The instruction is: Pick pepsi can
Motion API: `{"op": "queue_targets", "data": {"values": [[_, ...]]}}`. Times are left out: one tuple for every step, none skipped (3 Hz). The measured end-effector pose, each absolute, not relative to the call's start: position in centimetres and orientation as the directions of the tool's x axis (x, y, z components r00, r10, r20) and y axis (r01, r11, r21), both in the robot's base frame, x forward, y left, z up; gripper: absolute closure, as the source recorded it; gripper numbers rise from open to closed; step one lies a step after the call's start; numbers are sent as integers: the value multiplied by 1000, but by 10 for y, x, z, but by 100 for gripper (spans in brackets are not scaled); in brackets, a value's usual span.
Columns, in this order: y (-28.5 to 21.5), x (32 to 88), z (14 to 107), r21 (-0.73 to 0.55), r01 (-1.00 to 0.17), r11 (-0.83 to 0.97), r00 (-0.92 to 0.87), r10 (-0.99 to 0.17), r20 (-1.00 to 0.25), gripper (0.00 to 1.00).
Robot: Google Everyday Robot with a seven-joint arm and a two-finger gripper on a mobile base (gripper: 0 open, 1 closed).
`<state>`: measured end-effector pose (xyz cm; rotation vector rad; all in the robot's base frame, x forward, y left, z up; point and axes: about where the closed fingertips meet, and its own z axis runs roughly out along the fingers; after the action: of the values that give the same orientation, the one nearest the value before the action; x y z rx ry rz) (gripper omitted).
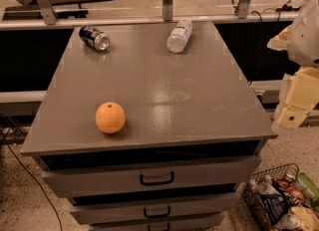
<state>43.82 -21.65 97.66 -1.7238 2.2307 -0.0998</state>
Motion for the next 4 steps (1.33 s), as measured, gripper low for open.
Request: {"op": "queue_targets", "data": {"values": [[-217,438,977,-247,-931,270,-221,-953,-207,0],[-214,444,977,-258,-928,268,-212,-951,-227,0],[-197,479,975,-285,-925,251,-166,-942,-291,0],[-159,538,970,-308,-923,232,-107,-922,-372,0]]}}
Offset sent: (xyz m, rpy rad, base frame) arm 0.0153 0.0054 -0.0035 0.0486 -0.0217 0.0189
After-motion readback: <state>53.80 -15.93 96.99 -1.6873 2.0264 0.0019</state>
